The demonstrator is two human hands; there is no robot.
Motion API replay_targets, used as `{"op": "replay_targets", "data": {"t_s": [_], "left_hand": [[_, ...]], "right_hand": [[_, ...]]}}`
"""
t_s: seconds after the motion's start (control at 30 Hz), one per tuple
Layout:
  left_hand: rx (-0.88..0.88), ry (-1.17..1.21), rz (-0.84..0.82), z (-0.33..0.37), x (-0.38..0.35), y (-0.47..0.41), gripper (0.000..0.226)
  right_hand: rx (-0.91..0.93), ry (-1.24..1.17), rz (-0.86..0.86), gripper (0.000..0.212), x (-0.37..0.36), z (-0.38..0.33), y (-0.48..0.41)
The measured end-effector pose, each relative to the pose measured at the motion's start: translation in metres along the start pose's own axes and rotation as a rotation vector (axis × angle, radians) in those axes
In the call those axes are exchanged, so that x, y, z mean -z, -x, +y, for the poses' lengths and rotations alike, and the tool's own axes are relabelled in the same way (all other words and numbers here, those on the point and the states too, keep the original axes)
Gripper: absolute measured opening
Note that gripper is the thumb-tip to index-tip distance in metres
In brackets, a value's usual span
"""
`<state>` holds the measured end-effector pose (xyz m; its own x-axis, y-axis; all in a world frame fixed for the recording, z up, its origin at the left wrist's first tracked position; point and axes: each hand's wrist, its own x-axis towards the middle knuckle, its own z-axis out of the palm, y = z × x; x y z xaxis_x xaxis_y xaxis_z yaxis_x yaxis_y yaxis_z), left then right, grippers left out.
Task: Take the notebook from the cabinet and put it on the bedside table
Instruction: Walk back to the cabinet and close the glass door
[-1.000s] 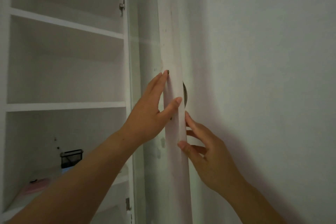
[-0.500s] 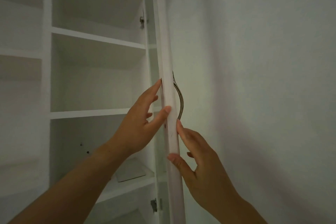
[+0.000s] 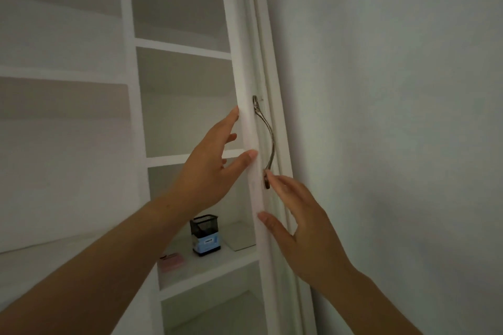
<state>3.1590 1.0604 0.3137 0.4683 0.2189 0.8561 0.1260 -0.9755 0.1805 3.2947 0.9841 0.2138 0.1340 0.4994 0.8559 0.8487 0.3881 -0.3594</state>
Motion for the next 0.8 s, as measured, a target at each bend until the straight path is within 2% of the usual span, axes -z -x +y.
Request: {"op": "replay_targets", "data": {"t_s": [0.13, 0.3, 0.47, 0.67, 0.8], "left_hand": [[0.049, 0.01, -0.031, -0.017, 0.012, 0.009, 0.079], [0.093, -0.043, -0.012, -0.037, 0.029, 0.017, 0.077], [0.117, -0.233, 0.029, -0.057, 0.05, 0.024, 0.074], [0.097, -0.542, 0.03, -0.071, 0.058, 0.031, 0.084], [0.103, -0.686, 0.055, -0.081, 0.064, 0.033, 0.083]], "right_hand": [[-0.066, -0.111, -0.064, 0.058, -0.021, -0.003, 0.004], [-0.043, -0.141, -0.128, 0.061, -0.055, 0.0, 0.002], [-0.026, -0.184, -0.158, 0.06, -0.08, 0.006, -0.014], [0.042, -0.119, -0.239, 0.069, -0.105, 0.015, -0.049], [0.082, -0.093, -0.301, 0.075, -0.125, 0.025, -0.069]]}}
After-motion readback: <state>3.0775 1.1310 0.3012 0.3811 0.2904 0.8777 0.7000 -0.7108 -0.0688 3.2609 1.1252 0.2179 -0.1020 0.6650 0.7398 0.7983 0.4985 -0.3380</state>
